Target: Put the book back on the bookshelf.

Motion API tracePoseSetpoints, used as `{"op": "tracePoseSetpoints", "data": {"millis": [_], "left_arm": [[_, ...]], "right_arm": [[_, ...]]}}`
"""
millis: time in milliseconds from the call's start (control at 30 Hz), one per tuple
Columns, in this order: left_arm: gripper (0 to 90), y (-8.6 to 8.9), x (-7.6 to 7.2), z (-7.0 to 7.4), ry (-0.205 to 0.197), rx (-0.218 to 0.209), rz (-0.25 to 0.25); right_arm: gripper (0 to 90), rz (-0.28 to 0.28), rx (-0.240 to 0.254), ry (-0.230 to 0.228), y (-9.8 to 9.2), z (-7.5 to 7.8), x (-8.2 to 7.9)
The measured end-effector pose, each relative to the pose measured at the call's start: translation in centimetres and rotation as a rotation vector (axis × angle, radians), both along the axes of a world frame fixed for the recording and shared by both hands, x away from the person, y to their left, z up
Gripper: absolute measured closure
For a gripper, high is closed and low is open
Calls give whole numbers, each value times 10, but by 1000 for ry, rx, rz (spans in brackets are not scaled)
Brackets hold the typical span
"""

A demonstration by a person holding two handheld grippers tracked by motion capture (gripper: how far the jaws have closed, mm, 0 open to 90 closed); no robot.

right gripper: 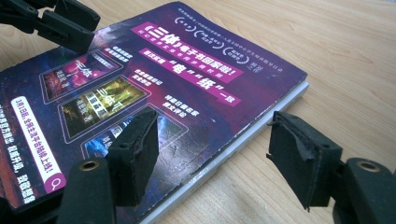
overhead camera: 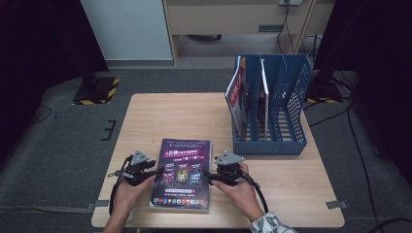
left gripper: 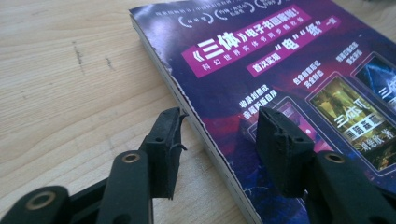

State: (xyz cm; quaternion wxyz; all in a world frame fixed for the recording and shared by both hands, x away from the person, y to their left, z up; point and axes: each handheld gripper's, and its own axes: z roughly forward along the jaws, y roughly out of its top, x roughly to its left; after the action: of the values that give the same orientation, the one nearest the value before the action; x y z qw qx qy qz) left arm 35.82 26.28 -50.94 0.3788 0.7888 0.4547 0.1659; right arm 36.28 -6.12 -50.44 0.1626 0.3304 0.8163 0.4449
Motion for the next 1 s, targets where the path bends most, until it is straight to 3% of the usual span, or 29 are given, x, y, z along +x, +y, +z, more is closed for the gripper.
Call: {"op": "tracePoseSetpoints", "data": {"millis": [67,167,300,633,833,1000], "left_arm": [[573,-1,0,-1,3,-18,-11],[573,-4,1,-2,-1,-18,-19],[583,-6,1,-1,-6,-5,-34],[577,-22,-1,0,-14,32,-79],[565,-18,1,-3,1,-13,-75],[561,-20,0,-3,-6,-1,-76]], "right_arm": [[306,1,2,17,0,-2,1],[290,10,-2,28,0,-3,1],[281,8,4,33,-1,-3,1],[206,-7,31,114,-6,-13,10],[174,-16,43,165,-5,-21,15],[155,-3,75,204,-5,-26,19]]}}
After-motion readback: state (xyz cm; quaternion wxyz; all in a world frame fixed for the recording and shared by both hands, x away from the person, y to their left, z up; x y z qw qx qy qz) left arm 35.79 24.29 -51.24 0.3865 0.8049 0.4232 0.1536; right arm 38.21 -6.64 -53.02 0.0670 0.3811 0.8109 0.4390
